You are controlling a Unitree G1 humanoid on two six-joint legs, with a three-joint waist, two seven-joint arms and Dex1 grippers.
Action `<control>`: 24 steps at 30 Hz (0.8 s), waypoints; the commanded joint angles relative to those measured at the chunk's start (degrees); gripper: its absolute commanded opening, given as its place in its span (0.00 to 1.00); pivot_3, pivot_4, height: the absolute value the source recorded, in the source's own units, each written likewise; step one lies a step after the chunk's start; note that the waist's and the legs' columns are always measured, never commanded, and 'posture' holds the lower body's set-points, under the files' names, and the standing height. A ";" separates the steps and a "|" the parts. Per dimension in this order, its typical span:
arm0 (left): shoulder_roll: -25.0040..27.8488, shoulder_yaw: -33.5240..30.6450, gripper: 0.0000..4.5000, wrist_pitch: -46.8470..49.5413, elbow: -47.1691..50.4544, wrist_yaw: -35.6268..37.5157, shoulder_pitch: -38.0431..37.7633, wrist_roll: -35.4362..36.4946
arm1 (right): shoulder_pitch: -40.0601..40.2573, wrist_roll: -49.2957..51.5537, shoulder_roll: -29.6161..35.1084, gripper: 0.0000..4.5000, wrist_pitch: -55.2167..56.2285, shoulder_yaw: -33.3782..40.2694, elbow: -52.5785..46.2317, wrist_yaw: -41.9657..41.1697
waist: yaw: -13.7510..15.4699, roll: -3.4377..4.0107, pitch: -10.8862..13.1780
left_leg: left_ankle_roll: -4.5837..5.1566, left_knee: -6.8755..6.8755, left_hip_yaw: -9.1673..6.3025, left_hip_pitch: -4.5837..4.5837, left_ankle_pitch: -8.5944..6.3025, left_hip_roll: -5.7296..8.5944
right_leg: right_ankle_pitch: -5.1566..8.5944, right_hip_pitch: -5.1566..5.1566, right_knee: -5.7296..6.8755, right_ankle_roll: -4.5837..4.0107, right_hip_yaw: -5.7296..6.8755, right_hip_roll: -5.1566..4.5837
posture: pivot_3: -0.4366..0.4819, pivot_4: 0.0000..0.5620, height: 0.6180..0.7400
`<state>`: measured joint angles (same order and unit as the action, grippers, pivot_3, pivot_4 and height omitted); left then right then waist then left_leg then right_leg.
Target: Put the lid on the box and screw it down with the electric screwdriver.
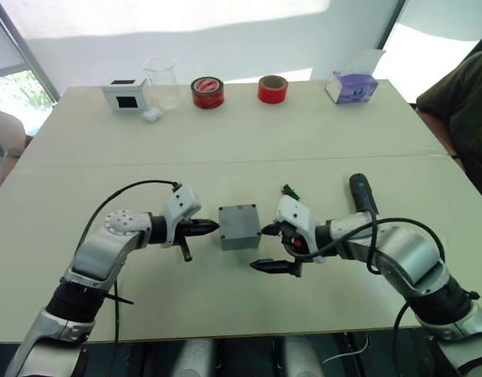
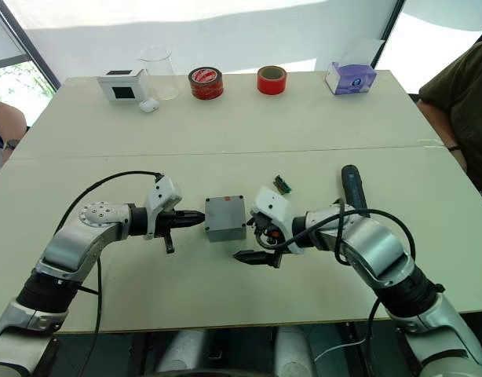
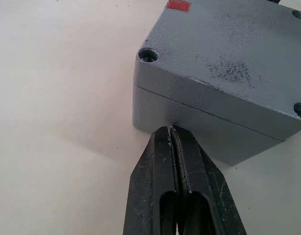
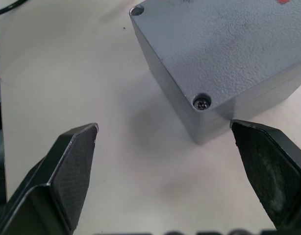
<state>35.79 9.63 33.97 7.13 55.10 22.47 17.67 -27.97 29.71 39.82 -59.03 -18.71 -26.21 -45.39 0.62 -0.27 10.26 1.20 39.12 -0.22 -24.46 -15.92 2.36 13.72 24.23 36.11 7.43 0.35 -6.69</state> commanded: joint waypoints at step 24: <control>6.93 -8.81 0.00 5.44 3.90 6.64 4.93 9.83 | -3.71 -3.92 1.23 0.99 9.65 17.04 17.72 4.04 | -0.07 0.00 0.00 | 0.00 0.00 0.03 0.01 0.00 0.00 | 0.00 -0.02 0.00 0.00 0.00 0.00 | 0.48 0.27 1.00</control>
<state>42.34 2.16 38.19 8.19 60.32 26.58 24.74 -30.16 28.05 42.65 -52.98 -2.47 -11.91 -42.98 0.55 -0.27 10.26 1.20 39.12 -0.18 -24.45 -15.92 2.36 13.73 24.22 36.11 7.43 0.35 -6.69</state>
